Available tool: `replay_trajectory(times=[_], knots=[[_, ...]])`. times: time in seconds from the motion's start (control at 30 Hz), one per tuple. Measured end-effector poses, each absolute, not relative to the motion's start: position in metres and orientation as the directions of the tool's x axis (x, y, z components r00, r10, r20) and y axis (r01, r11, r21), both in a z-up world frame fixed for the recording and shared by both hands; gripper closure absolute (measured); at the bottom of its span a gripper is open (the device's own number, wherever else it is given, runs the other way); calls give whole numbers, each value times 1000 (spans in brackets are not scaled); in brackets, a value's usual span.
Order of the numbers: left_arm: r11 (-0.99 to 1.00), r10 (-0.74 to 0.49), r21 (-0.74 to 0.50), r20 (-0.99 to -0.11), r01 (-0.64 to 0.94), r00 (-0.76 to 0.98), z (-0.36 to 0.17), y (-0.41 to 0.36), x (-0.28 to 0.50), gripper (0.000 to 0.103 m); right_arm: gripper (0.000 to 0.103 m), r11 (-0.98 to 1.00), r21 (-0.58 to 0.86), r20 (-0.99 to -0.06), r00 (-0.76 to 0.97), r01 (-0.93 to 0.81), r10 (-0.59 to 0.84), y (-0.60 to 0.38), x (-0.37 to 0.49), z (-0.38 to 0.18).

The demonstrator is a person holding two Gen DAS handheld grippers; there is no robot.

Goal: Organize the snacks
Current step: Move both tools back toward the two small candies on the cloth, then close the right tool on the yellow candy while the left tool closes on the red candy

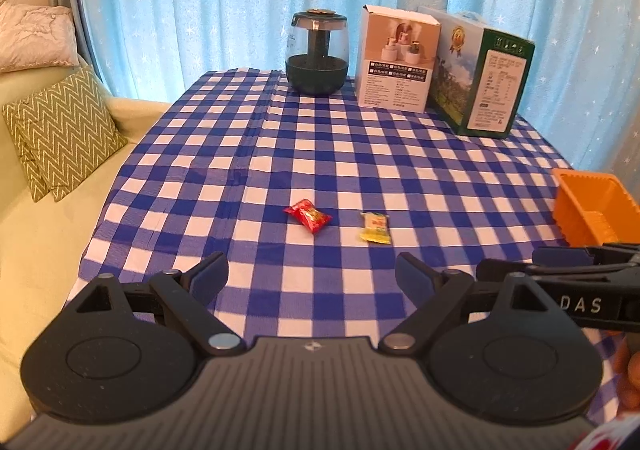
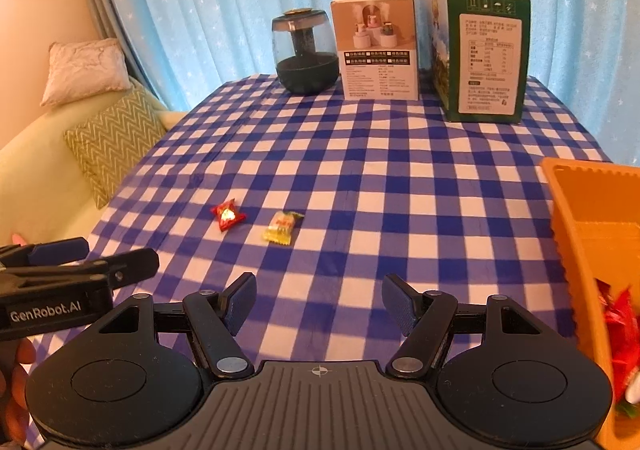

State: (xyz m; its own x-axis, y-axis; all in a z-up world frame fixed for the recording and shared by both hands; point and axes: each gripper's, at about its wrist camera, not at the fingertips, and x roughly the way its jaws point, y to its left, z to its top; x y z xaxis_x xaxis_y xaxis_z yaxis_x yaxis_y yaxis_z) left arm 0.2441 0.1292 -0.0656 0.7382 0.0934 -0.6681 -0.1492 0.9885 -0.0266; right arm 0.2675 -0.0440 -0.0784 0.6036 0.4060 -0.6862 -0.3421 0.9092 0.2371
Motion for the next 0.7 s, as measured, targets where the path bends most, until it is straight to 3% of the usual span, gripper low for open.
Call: replay_trajectory(times=[0.3,0.7], knots=[[984,129,-4,-675,-178,727,-99,156,273,14,36,899,238,-656,622,-367,428,-17,294,-105],[978,141,-27,-649,-208,747,-108,185,316,14,59,897,194,-624,655,-397,426,27,324,-131]])
